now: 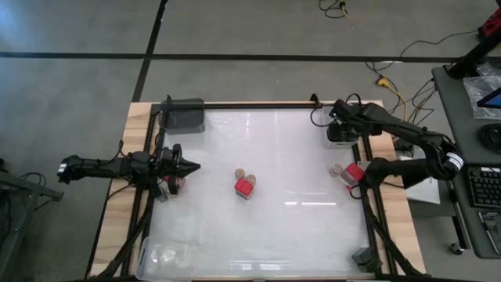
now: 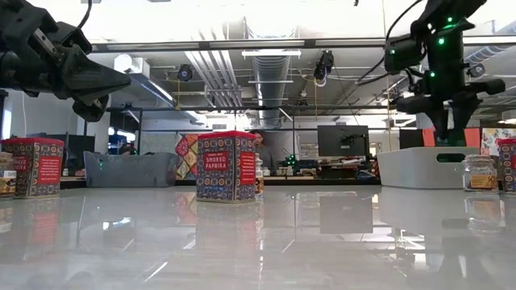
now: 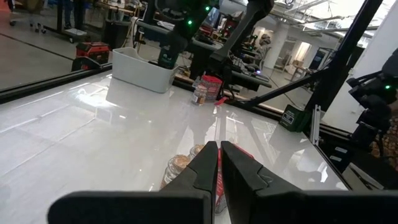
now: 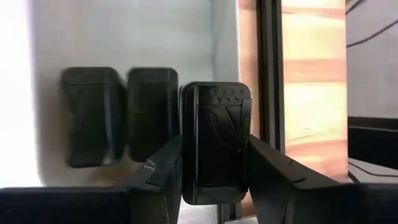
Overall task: Sort spices by type
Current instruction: Put the black seasoning can into the gray bin
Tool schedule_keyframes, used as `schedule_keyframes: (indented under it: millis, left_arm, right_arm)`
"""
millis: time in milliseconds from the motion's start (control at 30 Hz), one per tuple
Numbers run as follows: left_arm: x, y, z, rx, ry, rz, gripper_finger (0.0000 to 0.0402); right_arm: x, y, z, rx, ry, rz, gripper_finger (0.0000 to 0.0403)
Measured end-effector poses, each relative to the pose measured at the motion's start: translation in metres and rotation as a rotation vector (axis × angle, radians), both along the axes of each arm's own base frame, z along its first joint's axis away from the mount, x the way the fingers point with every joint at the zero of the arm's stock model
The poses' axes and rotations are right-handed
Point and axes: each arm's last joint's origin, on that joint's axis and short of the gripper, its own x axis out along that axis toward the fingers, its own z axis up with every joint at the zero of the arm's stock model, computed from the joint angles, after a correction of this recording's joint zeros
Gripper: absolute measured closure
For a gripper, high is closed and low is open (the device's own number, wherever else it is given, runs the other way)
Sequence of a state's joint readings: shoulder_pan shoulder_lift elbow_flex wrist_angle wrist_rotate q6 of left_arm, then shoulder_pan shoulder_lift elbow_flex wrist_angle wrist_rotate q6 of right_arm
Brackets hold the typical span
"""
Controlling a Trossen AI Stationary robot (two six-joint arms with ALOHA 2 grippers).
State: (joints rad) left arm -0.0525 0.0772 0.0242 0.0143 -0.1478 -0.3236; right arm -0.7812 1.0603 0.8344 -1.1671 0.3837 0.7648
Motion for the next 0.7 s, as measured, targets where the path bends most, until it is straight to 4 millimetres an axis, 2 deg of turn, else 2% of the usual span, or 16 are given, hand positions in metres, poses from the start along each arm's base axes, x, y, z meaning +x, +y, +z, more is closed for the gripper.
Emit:
schedule_keyframes:
  millis: [267,700]
  left_arm:
    - [0.000,0.000,0.000,0.000,0.000,0.000,0.0398]
    - [0.000,0.000,0.000,0.000,0.000,0.000,0.0398]
  right_arm:
    - [-0.002,0.000,-0.012,0.014,-0.010,-0.004,0.0266]
    - [-0.001,-0.002,-0.015,0.002,0.011,0.003,0.0263]
